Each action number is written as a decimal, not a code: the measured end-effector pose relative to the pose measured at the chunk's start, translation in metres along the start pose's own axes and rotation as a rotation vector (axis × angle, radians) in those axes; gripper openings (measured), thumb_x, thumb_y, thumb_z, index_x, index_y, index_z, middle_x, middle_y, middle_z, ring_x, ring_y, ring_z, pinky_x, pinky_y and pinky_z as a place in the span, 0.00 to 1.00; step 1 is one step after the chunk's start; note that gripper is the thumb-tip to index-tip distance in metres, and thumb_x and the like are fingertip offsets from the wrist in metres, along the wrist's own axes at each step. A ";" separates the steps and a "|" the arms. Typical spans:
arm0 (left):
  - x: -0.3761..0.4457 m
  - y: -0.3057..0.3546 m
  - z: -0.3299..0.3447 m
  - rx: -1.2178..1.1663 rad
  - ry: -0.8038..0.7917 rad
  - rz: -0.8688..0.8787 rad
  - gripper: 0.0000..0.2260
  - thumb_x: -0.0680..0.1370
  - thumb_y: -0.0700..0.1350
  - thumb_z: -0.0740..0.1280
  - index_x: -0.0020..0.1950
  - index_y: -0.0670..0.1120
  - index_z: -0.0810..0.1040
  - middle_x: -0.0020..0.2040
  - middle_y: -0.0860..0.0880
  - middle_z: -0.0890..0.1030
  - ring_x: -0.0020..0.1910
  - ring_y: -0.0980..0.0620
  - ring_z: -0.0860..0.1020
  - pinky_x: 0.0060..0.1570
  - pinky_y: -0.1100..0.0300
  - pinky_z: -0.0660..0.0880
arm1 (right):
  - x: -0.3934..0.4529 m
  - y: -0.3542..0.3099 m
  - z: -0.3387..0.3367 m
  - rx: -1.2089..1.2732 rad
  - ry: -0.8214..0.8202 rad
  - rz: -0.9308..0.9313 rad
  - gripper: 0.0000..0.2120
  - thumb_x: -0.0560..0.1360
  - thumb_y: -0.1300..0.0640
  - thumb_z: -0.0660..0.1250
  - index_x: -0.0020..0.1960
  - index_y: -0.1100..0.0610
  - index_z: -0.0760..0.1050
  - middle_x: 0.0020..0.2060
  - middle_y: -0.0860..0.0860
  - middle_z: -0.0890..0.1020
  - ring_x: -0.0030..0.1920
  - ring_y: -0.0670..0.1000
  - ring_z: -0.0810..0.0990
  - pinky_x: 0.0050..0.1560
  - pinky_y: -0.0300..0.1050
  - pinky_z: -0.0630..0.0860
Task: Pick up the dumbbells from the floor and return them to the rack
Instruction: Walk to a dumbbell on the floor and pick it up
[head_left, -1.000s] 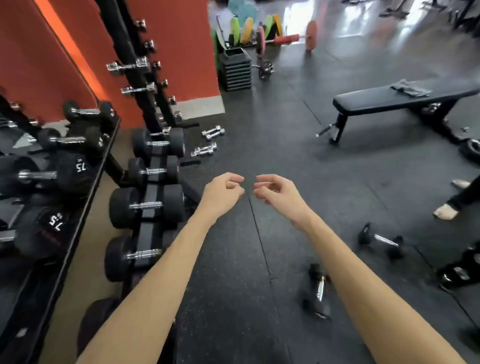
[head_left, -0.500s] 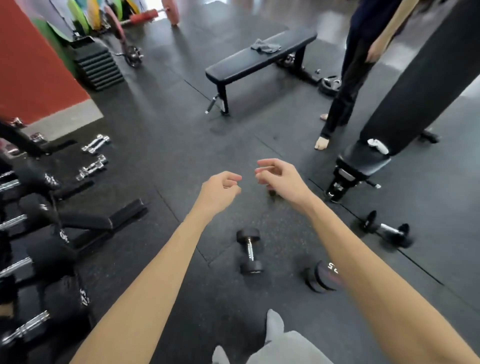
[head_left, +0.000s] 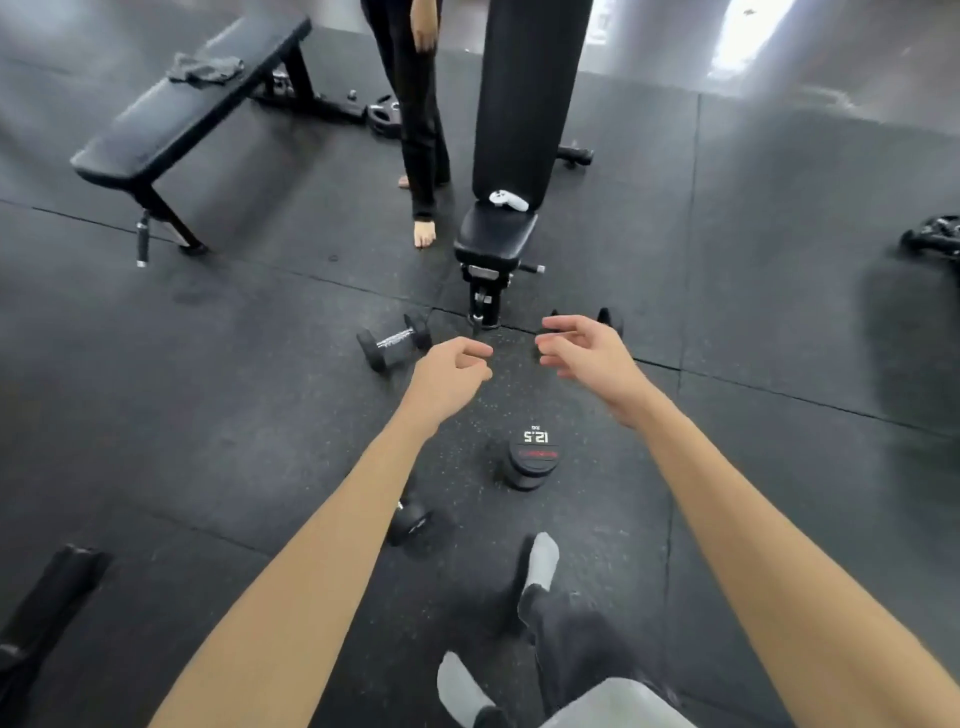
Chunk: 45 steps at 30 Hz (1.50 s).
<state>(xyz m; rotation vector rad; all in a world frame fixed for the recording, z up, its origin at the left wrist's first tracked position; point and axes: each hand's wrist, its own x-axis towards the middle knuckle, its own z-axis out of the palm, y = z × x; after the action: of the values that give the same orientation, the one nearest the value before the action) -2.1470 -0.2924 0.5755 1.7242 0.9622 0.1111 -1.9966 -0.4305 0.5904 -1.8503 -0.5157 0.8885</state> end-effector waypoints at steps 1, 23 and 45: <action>0.009 0.003 0.014 0.006 -0.022 -0.012 0.10 0.78 0.44 0.68 0.58 0.53 0.81 0.49 0.55 0.84 0.48 0.58 0.81 0.41 0.64 0.73 | 0.003 0.011 -0.014 0.013 0.030 0.032 0.16 0.79 0.58 0.69 0.66 0.53 0.78 0.55 0.50 0.86 0.56 0.54 0.86 0.58 0.49 0.80; 0.334 0.144 0.285 0.062 -0.200 -0.180 0.16 0.77 0.41 0.68 0.64 0.50 0.80 0.55 0.50 0.83 0.52 0.52 0.79 0.41 0.66 0.71 | 0.308 0.100 -0.278 0.042 0.150 0.250 0.17 0.77 0.59 0.70 0.66 0.54 0.78 0.49 0.51 0.83 0.50 0.52 0.83 0.52 0.47 0.78; 0.796 -0.094 0.482 0.329 0.110 -0.559 0.24 0.78 0.51 0.69 0.73 0.51 0.69 0.69 0.43 0.70 0.65 0.41 0.73 0.64 0.46 0.73 | 0.787 0.424 -0.289 -0.191 0.058 0.617 0.35 0.75 0.47 0.73 0.78 0.57 0.67 0.71 0.53 0.76 0.68 0.55 0.76 0.66 0.48 0.72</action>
<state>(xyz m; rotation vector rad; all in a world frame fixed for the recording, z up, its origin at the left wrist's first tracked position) -1.4196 -0.1416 0.0066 1.6851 1.5781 -0.3372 -1.2849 -0.2467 0.0058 -2.2504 0.0250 1.2113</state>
